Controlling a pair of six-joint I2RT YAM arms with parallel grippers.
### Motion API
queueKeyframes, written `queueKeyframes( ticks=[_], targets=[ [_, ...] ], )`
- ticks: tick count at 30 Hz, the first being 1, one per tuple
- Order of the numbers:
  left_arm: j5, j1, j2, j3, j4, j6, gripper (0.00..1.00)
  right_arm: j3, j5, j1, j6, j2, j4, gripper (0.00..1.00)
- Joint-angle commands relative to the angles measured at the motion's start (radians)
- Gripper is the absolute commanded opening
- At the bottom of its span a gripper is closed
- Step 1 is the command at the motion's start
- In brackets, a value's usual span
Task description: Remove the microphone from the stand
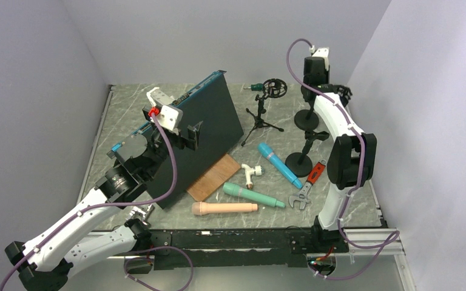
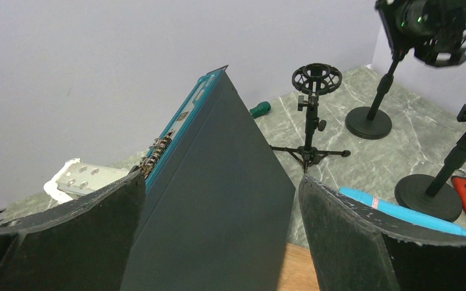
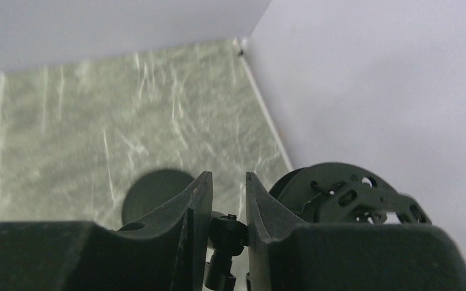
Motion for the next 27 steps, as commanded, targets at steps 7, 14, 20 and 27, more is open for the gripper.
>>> queueKeyframes(
  ticks=[7, 14, 20, 27],
  targets=[
    [0.001, -0.009, 0.014, 0.023, 0.026, -0.015, 0.99, -0.131, -0.142, 0.006, 0.079, 0.129, -0.246, 0.27],
    [-0.005, -0.012, 0.025, 0.022, 0.026, -0.008, 0.99, -0.029, -0.177, 0.005, 0.079, 0.136, -0.303, 0.40],
    [-0.002, -0.012, 0.030, 0.024, 0.024, -0.010, 0.99, 0.027, -0.187, 0.006, 0.108, 0.070, -0.336, 0.66],
    [-0.001, -0.012, 0.033, 0.023, 0.024, -0.013, 0.99, 0.063, -0.225, 0.006, 0.130, -0.053, -0.369, 1.00]
  ],
)
